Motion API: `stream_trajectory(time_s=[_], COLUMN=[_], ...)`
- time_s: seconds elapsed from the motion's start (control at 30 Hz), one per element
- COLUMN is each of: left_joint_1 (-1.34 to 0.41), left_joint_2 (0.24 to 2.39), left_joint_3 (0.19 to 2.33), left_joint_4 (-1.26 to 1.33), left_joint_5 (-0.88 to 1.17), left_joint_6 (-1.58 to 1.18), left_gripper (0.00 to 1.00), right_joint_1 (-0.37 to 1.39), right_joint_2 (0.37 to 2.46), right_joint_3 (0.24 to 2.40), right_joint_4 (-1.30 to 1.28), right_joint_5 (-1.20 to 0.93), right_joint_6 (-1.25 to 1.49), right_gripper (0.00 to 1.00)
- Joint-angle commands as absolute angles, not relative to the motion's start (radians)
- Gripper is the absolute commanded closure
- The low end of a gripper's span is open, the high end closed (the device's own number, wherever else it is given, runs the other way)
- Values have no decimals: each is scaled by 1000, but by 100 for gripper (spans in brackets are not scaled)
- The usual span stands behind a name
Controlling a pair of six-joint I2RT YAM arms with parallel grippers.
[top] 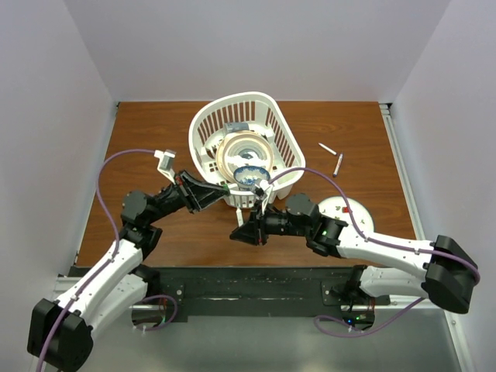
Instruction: Insert the pens into the pen caps
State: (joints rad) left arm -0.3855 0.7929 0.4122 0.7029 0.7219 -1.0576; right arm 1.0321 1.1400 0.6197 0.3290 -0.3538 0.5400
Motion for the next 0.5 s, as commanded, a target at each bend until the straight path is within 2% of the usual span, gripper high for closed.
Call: stream_trajectory(time_s=[0.0,0.47], left_joint_1=[-408,-437], left_joint_2=[764,796], left_joint_3=[407,394], left_joint_4=[741,693], left_joint_5=[718,698], left_joint_6=[-1071,-1016], left_gripper=[100,100], right_joint_1=[1032,1037], right_joint_2=[1157,1187], right_joint_3=[673,681], right_joint_4=[385,414], right_joint_5=[-365,-367], right_joint_6=[549,560], right_gripper=[100,100])
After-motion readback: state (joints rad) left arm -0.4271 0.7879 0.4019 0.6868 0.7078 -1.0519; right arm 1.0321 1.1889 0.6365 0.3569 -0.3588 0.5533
